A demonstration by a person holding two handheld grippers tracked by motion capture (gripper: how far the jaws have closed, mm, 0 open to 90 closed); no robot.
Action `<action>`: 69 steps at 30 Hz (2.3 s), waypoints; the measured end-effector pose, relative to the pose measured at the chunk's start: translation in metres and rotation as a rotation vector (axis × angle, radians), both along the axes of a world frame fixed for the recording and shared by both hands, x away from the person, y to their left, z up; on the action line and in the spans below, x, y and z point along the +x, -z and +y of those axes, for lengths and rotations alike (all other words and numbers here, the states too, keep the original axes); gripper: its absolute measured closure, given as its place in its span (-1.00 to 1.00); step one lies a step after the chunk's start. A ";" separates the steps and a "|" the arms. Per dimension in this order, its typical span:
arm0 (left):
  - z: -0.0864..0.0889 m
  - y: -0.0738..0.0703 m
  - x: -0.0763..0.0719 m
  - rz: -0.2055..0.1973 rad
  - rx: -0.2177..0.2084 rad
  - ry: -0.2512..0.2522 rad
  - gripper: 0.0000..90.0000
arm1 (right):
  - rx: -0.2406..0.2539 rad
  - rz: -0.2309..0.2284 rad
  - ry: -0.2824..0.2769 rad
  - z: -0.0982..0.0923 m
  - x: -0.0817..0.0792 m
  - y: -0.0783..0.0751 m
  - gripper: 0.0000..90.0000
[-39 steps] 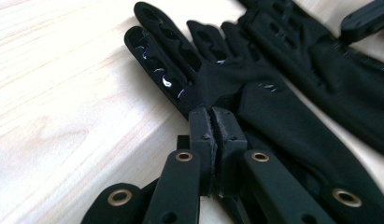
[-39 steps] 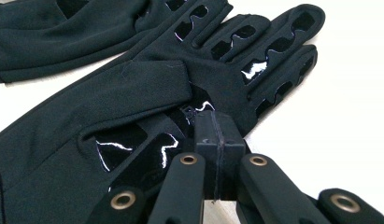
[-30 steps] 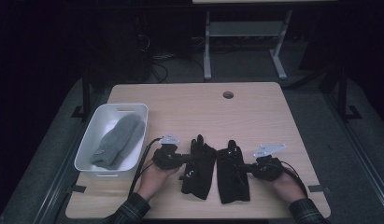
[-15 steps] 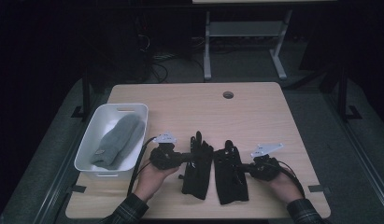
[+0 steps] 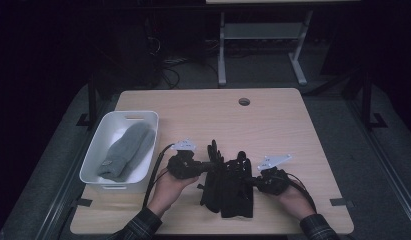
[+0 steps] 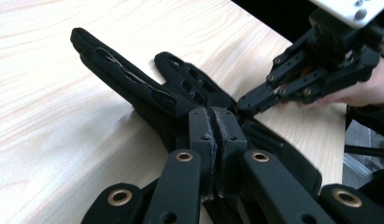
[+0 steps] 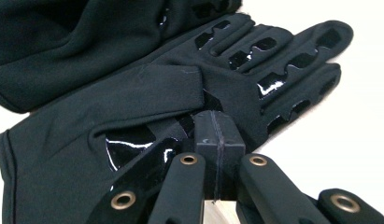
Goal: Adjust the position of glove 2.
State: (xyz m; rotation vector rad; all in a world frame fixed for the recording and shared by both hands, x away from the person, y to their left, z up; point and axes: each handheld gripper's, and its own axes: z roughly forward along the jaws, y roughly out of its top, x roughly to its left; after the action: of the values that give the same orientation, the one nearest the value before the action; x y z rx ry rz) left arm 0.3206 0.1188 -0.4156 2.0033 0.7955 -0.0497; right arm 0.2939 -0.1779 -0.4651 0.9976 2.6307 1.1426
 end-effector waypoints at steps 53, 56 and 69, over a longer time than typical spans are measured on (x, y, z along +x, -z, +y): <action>-0.028 0.016 -0.018 -0.056 0.141 0.121 0.98 | 0.004 -0.003 -0.055 0.007 -0.006 0.002 0.99; -0.024 0.017 -0.022 -0.057 0.162 0.132 0.98 | 0.003 0.000 -0.076 0.013 -0.009 0.001 0.99; -0.023 0.035 -0.026 -0.007 0.214 0.157 0.98 | 0.000 0.011 -0.129 0.027 -0.016 0.003 0.99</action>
State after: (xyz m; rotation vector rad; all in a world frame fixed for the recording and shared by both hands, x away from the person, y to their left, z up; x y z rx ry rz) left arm 0.2951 0.0955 -0.4510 2.2654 0.6600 -0.0503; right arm 0.2778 -0.1507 -0.4678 0.8468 2.7395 1.1654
